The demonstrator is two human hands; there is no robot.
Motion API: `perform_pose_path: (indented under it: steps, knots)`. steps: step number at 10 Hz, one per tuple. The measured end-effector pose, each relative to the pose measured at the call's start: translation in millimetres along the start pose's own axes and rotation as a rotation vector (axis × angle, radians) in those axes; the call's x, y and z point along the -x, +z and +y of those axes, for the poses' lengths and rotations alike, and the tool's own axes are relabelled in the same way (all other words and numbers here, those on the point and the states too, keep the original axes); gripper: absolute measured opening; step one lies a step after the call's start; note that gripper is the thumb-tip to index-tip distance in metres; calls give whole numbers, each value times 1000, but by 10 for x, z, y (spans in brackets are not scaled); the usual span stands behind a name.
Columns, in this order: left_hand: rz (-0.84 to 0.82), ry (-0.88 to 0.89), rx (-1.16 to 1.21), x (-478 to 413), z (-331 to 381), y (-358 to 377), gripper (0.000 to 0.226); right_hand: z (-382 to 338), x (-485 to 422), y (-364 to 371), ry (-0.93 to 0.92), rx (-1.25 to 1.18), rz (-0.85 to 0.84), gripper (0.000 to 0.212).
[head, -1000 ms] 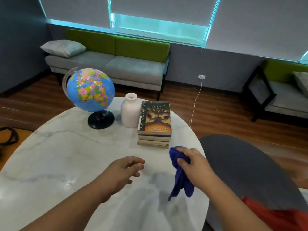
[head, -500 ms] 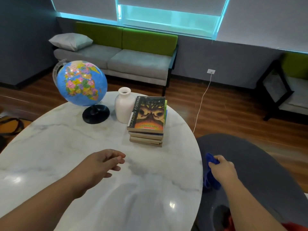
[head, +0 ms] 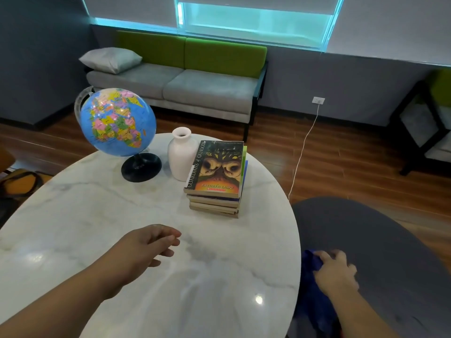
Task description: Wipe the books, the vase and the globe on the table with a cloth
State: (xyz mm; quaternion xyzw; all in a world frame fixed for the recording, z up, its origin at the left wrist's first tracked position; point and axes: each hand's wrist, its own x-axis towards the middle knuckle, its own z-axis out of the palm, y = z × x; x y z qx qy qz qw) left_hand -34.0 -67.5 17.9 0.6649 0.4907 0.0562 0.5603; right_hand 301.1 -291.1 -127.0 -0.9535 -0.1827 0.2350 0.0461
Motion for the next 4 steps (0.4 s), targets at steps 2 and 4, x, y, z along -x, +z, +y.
perform_pose_path:
  steps: [2,4]
  knots:
    - [24,11,2,12,19,-36,17,-75,146,289,14,189,-365,74]
    - [70,20,37,31,22,-116,17,-207,-143,-10,-42,-76,-108,49]
